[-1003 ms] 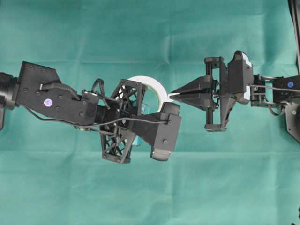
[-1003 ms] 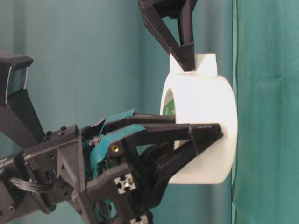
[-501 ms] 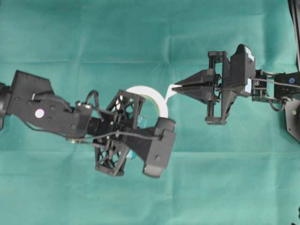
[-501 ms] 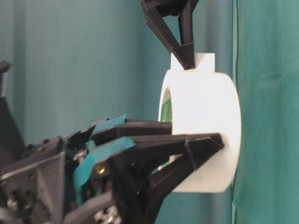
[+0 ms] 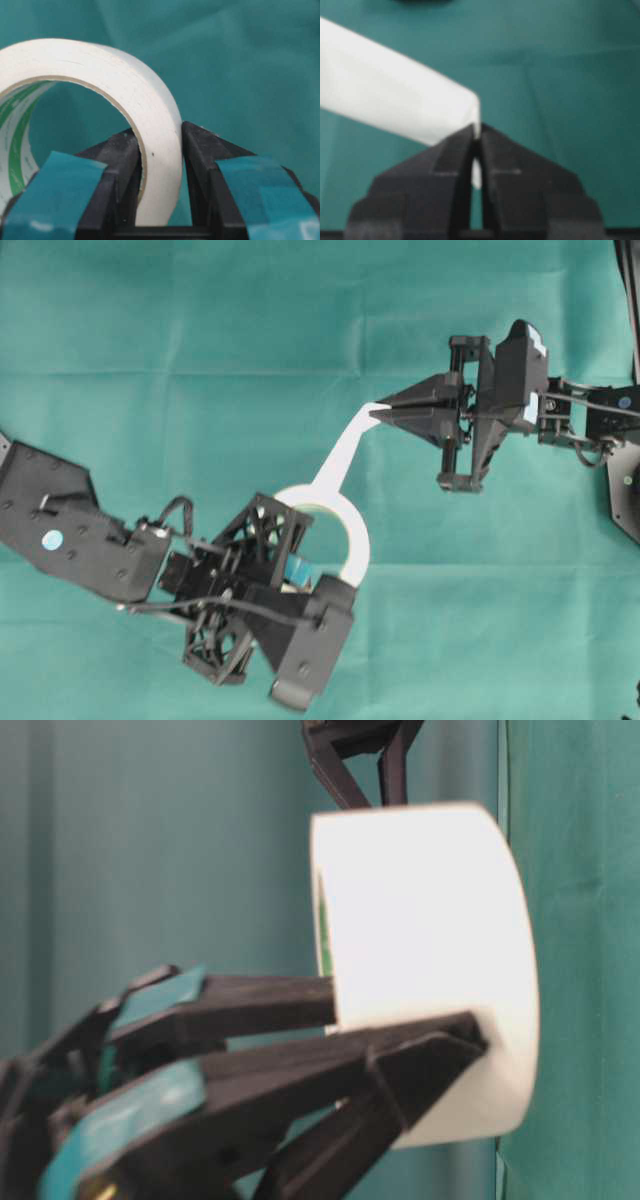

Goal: Peel off the duct tape with your right arm.
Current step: 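Pull the left gripper with the roll away from the right gripper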

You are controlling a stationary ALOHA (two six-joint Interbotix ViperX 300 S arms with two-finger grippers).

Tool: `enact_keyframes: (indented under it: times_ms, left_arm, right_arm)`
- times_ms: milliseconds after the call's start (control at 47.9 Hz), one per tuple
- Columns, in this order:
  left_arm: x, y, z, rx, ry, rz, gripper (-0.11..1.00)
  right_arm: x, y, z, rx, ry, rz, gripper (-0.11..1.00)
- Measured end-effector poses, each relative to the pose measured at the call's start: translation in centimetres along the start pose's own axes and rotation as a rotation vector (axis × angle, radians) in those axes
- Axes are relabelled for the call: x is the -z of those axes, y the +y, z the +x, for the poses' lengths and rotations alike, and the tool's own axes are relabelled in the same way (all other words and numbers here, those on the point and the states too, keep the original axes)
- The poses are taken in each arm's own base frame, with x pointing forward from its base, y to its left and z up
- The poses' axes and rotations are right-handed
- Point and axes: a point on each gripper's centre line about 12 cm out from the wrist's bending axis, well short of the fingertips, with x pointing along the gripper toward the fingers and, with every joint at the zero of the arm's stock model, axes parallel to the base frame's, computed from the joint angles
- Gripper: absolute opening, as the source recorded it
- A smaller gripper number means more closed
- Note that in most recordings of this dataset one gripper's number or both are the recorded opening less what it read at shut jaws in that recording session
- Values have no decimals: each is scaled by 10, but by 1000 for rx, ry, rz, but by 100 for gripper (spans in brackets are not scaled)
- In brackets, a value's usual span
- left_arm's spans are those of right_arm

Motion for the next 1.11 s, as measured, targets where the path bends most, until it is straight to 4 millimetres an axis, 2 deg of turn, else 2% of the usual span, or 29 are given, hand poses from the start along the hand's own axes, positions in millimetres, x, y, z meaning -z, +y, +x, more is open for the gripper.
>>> enact_keyframes:
  times_ms: [355, 480, 627, 710, 961, 1107]
  left_arm:
    - [-11, -7, -5, 0, -82, 95, 21]
    - [-18, -16, -12, 5, -132, 153, 21]
    - [-24, -14, -19, -9, -188, 190, 21]
    - [-29, -15, -24, -17, -225, 221, 21]
    - [-43, -12, -42, -52, -351, 272, 21]
    - [-48, -12, -46, -71, -408, 308, 21]
  right_arm:
    - [0, -1, 0, 1, 1, -6, -10]
    - [0, -1, 0, 3, -2, -5, -10]
    - [-1, -1, 0, 2, -5, -5, -10]
    - [3, -7, 1, 21, 10, 1, -10]
    - [13, -11, 10, 34, 43, 2, -10]
    - [17, -11, 15, 36, 56, 3, -10]
